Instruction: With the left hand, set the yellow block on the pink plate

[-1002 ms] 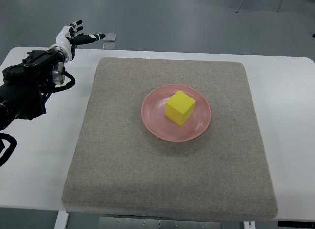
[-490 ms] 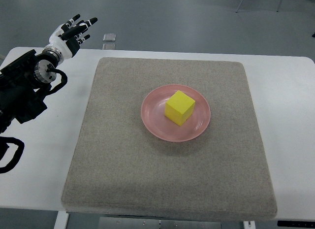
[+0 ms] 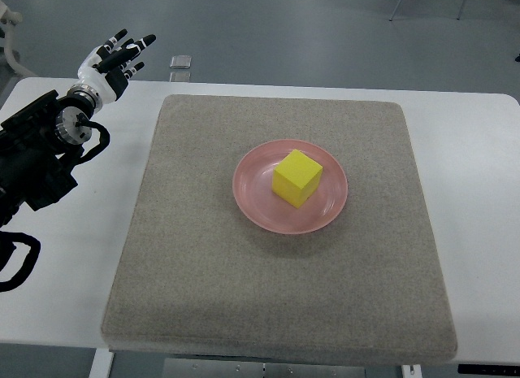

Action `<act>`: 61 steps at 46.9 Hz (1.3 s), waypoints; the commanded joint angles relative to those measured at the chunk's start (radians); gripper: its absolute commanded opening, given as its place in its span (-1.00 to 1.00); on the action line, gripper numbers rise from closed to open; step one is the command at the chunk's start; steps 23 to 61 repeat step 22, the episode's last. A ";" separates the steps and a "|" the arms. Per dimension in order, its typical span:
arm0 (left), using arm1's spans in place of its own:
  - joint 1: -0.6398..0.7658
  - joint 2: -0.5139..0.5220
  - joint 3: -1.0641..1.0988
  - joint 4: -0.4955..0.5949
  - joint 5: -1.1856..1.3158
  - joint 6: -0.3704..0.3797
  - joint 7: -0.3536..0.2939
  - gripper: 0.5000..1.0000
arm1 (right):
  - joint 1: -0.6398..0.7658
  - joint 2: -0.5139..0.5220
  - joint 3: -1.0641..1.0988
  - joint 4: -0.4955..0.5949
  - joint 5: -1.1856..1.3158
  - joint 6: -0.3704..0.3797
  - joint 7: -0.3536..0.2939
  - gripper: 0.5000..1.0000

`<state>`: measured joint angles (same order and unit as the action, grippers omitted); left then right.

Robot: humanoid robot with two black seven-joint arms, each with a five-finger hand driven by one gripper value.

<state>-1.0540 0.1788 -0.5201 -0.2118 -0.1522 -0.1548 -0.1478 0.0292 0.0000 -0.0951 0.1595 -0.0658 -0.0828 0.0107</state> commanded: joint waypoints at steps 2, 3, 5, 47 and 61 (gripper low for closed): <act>-0.001 0.002 0.000 0.000 -0.001 -0.003 -0.003 0.97 | 0.000 0.000 0.000 0.000 0.000 0.000 0.000 0.69; -0.001 0.002 0.000 0.000 -0.001 -0.002 -0.003 0.97 | 0.000 0.000 0.000 0.000 0.000 0.000 0.000 0.69; -0.001 0.002 0.000 0.000 -0.001 -0.002 -0.003 0.97 | 0.000 0.000 0.000 0.000 0.000 0.000 0.000 0.69; -0.009 -0.002 0.000 -0.008 -0.001 -0.006 -0.003 0.97 | -0.002 0.000 -0.005 0.000 -0.003 0.000 0.000 0.69; -0.009 -0.002 0.000 -0.008 -0.001 -0.006 -0.003 0.97 | -0.002 0.000 -0.005 0.000 -0.003 0.000 0.000 0.69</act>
